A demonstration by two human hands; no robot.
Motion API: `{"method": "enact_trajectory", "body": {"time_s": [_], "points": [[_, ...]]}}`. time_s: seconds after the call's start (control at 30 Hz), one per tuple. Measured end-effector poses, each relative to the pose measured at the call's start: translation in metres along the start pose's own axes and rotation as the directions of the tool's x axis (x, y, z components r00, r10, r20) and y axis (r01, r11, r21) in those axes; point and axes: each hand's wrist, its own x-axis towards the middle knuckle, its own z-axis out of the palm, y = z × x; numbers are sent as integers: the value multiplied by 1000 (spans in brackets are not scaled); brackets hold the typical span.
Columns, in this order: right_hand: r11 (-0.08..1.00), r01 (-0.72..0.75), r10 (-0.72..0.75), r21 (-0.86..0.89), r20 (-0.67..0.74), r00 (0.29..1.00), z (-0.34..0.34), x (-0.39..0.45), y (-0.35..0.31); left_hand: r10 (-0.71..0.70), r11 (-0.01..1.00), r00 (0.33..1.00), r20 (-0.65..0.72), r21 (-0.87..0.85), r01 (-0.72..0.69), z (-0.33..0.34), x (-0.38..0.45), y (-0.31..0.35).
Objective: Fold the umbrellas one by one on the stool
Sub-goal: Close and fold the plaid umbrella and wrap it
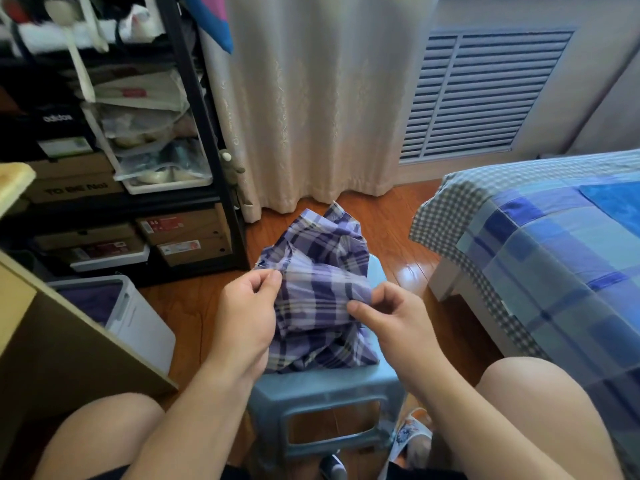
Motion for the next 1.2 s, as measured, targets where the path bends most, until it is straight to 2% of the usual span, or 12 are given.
{"method": "enact_trajectory", "body": {"time_s": [0.1, 0.2, 0.27, 0.33, 0.5, 0.67, 0.73, 0.8, 0.9, 1.0, 1.13, 1.2], "points": [[989, -34, 36, 145, -14, 999, 2, -7, 4, 48, 998, 999, 15, -37, -48, -3, -4, 1], [965, -34, 47, 260, -43, 998, 3, -8, -2, 280, 947, 954, 106, 129, -293, -11, -13, 9], [975, 15, -1, 221, -64, 998, -1, -7, -4, 384, 884, 904, 186, 207, -418, -15, -21, 13], [983, 96, -89, 155, -52, 995, -2, -7, -3, 395, 869, 884, 252, 210, -448, -14, -29, 15], [963, 229, -213, 144, -115, 970, 0, -9, -4, 538, 759, 833, 131, 355, -546, -15, -32, 16], [974, 193, -187, 115, -64, 980, -4, -11, -5, 469, 849, 874, 129, 209, -486, -12, -17, 26], [984, 109, -104, 141, -36, 994, -4, -8, -8, 430, 880, 875, 222, 115, -461, -5, -6, 33], [976, 81, -73, 202, -49, 996, -6, -3, -10, 412, 884, 832, 371, 60, -464, 0, -2, 43], [967, 117, -99, 228, -88, 991, -11, 4, -15, 454, 791, 728, 513, 145, -594, -1, 1, 51], [970, 238, -232, 49, -111, 966, -13, 8, -15, 531, 630, 687, 495, 312, -712, -5, 4, 57], [975, 215, -202, 58, -174, 964, -8, 11, -14, 517, 739, 729, 449, 196, -644, -5, 9, 60], [973, 173, -160, 151, -93, 983, -5, 8, -19, 466, 826, 762, 450, 88, -557, -1, 13, 64]]}}
